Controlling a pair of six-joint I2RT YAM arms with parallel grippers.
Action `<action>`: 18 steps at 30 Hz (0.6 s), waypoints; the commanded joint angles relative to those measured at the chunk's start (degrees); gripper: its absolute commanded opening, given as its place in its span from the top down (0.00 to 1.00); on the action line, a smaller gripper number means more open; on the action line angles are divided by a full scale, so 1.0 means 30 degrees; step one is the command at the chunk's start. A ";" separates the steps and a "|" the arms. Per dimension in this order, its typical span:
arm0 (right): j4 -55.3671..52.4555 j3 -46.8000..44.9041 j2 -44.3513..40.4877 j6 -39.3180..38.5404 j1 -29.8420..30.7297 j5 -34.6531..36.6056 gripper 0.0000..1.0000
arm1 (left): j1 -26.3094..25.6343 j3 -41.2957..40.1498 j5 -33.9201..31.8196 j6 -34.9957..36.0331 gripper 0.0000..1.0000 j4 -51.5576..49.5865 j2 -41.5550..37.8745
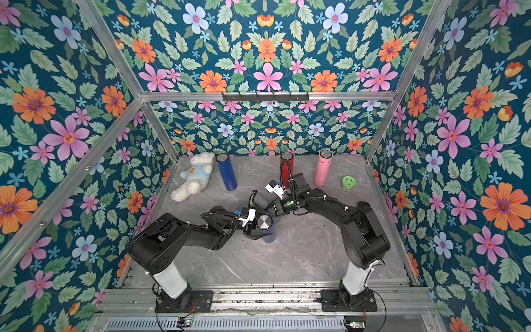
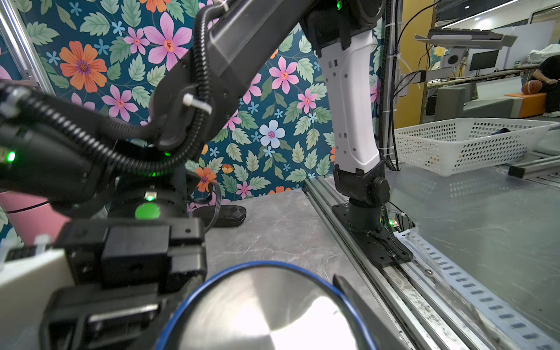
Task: Wipe the surface of the thermos
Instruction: Wipe the dirt from the surface of the thermos.
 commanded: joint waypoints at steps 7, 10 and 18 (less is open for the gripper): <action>-0.2252 -0.0072 0.3970 -0.2224 0.0375 0.1193 1.00 | 0.0098 0.0031 -0.1190 0.1950 1.00 -0.1004 -0.0503; -0.3460 0.0453 0.3258 -0.2855 0.0306 0.1042 1.00 | 0.0143 -0.0047 -0.1238 0.1991 1.00 -0.1143 -0.0540; -0.9517 0.4199 0.0556 -0.6043 0.0118 -0.2443 1.00 | 0.0285 -0.0116 -0.1485 0.2090 1.00 -0.1364 -0.0536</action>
